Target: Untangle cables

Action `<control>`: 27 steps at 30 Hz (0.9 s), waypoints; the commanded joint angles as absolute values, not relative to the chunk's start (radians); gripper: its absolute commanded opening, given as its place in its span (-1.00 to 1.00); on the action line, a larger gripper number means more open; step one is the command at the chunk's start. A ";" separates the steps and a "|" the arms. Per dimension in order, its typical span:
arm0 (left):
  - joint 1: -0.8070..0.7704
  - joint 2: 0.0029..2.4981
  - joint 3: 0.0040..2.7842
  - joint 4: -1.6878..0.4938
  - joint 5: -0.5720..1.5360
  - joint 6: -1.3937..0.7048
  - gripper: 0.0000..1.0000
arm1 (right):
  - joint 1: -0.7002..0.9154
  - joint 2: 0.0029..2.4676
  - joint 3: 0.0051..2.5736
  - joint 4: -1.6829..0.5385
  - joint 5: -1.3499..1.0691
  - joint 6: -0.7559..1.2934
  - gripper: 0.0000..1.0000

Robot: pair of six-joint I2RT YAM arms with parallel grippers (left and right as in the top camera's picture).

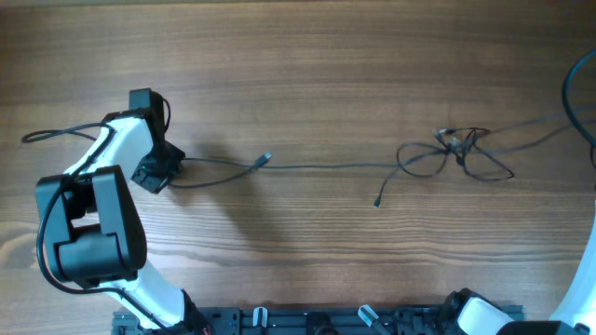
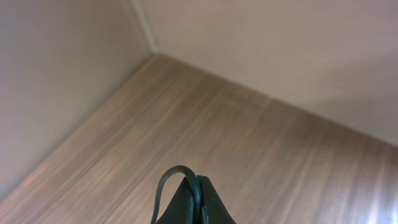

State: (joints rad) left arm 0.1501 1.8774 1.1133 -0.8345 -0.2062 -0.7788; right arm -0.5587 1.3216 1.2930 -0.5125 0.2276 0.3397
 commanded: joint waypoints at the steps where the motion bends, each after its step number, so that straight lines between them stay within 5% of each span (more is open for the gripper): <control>1: 0.189 1.920 1.079 -0.842 -0.289 -0.802 -0.92 | -0.558 1.306 1.323 -0.468 0.125 0.340 -0.91; 6: 0.210 1.924 1.079 -0.756 -0.041 -0.810 -0.85 | -0.531 1.277 1.335 -0.365 -0.593 0.341 -0.91; 10: 0.179 1.925 1.079 -0.510 0.653 -0.646 0.12 | -0.352 1.316 1.333 -0.456 -0.625 0.271 -0.91; 12: 0.146 1.924 1.079 -0.405 0.836 -0.628 0.66 | -0.235 1.348 1.333 -0.555 -0.529 0.258 -0.91; 14: 0.111 1.924 1.079 -0.352 0.896 -0.628 0.99 | -0.123 1.389 1.333 -0.627 -0.445 0.256 -0.91; 19: -0.017 1.924 1.079 -0.344 0.897 -0.574 1.00 | 0.141 1.568 1.333 -0.681 -0.358 0.252 -0.91; 27: -0.136 1.925 1.079 -0.410 0.702 -0.531 1.00 | 0.162 1.689 1.333 -0.649 -0.489 0.259 -0.91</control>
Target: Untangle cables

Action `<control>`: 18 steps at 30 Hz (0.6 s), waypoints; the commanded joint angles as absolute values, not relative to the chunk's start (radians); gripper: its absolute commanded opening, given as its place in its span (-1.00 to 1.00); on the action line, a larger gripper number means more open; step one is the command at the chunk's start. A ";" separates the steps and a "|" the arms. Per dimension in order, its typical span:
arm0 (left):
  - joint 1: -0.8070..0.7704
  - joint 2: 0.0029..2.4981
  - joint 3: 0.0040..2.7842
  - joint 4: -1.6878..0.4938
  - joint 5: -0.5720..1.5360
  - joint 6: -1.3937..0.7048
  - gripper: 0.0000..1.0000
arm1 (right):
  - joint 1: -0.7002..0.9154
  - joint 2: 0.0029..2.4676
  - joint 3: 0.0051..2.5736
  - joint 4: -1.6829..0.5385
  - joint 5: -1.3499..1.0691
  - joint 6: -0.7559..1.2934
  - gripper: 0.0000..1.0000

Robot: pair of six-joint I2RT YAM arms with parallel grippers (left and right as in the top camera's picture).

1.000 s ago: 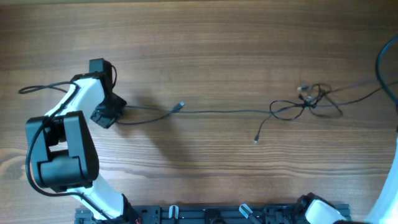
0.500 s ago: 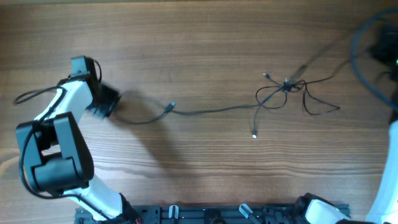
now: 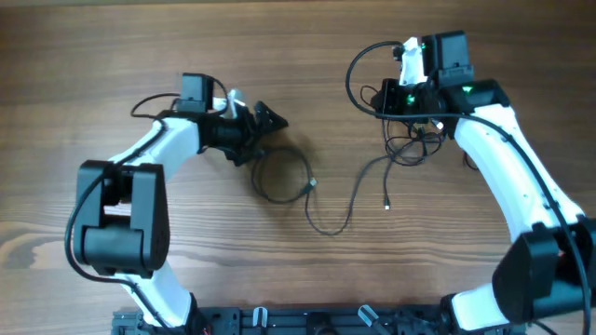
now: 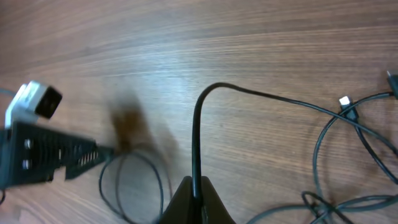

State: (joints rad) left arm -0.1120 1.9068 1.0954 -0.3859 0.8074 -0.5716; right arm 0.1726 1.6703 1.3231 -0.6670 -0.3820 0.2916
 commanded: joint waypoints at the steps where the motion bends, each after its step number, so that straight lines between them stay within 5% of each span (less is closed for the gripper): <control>1: -0.143 1.925 1.079 -0.413 0.677 -0.531 1.00 | 0.169 1.689 1.333 -0.648 -0.579 0.200 -0.91; 5: -0.163 1.925 1.079 -0.404 0.631 -0.543 1.00 | 0.252 1.691 1.333 -0.690 -0.625 0.072 -0.90; 7: -0.164 1.925 1.079 -0.405 0.631 -0.568 1.00 | 0.310 1.694 1.333 -0.701 -0.513 0.072 -0.74; 11: -0.163 1.925 1.079 -0.409 0.630 -0.584 1.00 | 0.410 1.696 1.333 -0.686 -0.183 0.096 0.99; 18: -0.163 1.925 1.079 -0.537 0.504 -0.585 1.00 | 0.318 1.652 1.341 -0.700 0.052 0.382 0.99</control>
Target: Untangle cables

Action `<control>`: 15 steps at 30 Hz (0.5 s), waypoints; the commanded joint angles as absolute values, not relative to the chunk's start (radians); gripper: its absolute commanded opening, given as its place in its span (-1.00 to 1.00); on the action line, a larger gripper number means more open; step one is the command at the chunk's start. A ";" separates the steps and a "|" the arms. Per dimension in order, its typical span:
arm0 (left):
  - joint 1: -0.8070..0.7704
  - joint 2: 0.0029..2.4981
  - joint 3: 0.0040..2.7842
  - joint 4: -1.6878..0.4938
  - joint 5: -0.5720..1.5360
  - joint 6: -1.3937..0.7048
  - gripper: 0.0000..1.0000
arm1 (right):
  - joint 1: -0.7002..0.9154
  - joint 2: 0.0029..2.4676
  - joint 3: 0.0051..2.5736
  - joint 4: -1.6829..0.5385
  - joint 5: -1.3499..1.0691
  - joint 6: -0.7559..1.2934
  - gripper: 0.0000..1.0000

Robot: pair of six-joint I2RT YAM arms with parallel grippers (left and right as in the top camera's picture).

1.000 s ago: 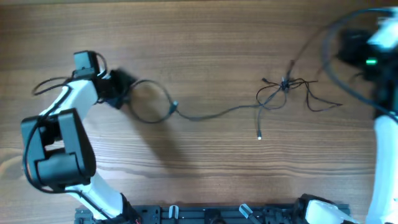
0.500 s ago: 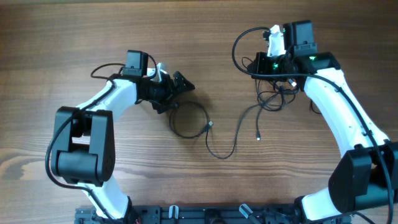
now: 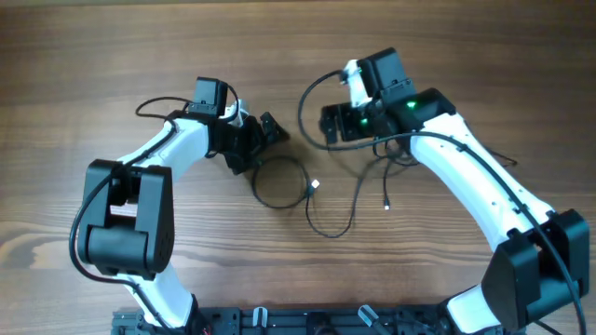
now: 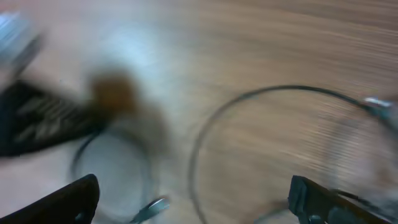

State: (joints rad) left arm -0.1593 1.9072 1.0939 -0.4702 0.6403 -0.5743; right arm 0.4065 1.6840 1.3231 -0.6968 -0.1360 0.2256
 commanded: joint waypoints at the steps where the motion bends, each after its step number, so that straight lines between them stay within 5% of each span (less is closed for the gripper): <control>1: -0.163 1.925 1.079 -0.563 0.470 -0.585 1.00 | 0.271 1.636 1.341 -0.700 0.052 0.400 1.00; 8: -0.164 1.925 1.079 -0.583 0.443 -0.593 1.00 | 0.044 1.634 1.324 -0.877 0.049 0.592 0.99; 15: -0.164 1.925 1.079 -0.557 0.443 -0.638 1.00 | 0.030 1.641 1.172 -0.878 0.023 0.640 1.00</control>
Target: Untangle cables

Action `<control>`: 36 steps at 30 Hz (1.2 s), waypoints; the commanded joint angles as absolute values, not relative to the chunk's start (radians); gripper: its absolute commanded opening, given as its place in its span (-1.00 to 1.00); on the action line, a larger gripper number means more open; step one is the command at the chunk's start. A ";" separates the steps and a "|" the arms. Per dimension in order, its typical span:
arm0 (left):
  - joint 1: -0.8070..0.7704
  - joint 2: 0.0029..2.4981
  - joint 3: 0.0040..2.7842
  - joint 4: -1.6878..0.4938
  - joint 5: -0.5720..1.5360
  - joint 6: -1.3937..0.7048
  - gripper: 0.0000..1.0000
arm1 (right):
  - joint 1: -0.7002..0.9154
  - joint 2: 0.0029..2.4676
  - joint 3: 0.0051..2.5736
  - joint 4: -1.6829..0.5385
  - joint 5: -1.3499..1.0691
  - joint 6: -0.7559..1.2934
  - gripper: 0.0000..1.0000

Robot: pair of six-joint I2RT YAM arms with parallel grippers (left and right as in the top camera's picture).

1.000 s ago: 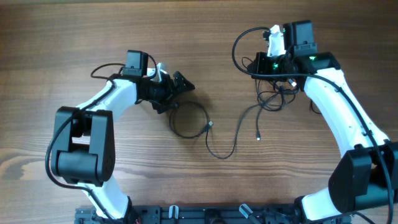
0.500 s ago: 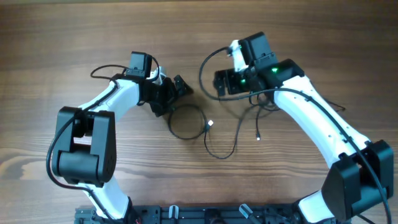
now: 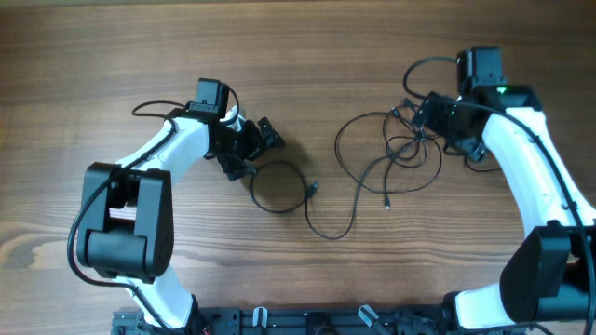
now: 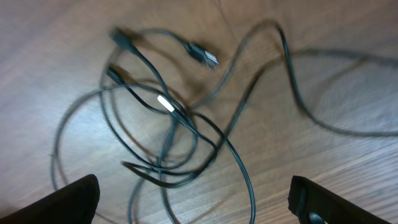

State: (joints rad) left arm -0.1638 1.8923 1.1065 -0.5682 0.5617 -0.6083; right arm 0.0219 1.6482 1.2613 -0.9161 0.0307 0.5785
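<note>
Thin dark cables lie on the wooden table. A knotted tangle [image 3: 400, 144] sits right of centre, and a strand runs left from it into a round loop [image 3: 279, 186]. My right gripper [image 3: 430, 119] hovers at the tangle's right edge. In the right wrist view the tangle [image 4: 168, 124] with a white connector [image 4: 165, 101] lies ahead of my right gripper [image 4: 199, 208], whose fingers [image 4: 68, 199] stand wide apart and empty. My left gripper [image 3: 251, 154] rests at the top of the loop with its two fingers spread.
A free plug end [image 3: 386, 202] lies below the tangle and another small plug [image 3: 315, 186] at the loop's right. A thin cable [image 3: 154, 105] trails from the left arm. The arm bases [image 3: 317, 321] stand along the near edge.
My right gripper, open both times, has gone from the middle near the left gripper back to the right side. The tangle now lies spread under it. The left arm barely moved.
First my left gripper held a cable end at the far left, the strand stretched; my right gripper, shut on a cable, was off the table. Then both were near the middle with the cable slack in loops. The right gripper then stood open, and is now at the tangle.
</note>
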 commanded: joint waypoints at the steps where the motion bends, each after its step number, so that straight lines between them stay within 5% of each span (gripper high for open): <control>1: -0.164 1.925 1.079 -0.556 0.444 -0.638 1.00 | 0.030 1.643 1.143 -0.844 0.022 0.646 0.99; 7: -0.173 1.925 1.079 -0.589 0.463 -0.636 1.00 | 0.028 1.666 1.013 -0.531 -0.052 0.671 0.32; 9: -0.183 1.925 1.079 -0.596 0.468 -0.636 1.00 | 0.028 1.666 1.012 -0.446 -0.112 0.620 -0.32; 10: -0.189 1.925 1.079 -0.596 0.474 -0.636 1.00 | 0.028 1.664 1.015 -0.411 -0.159 0.583 -0.81; 11: -0.196 1.925 1.079 -0.595 0.474 -0.635 1.00 | 0.028 1.664 1.018 -0.358 -0.234 0.528 -0.91; 17: -0.200 1.920 1.081 -0.584 0.496 -0.564 1.00 | 0.073 1.659 1.020 -0.191 -0.729 0.353 -0.91; 20: -0.138 1.896 1.099 -0.583 0.686 -0.442 1.00 | 0.137 1.637 1.021 -0.217 -0.931 0.231 -0.91; 26: 0.005 1.831 1.110 -0.539 1.293 -0.137 1.00 | 0.287 1.542 1.021 -0.234 -0.939 0.132 -0.91; 36: -0.118 1.825 1.110 -0.498 1.190 -0.086 1.00 | 0.350 1.365 1.068 -0.136 -0.933 0.294 -0.91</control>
State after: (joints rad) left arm -0.0452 1.8431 1.1084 -0.5308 1.1831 -0.1467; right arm 0.3489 1.4242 1.0237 -0.1532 -0.9020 0.2329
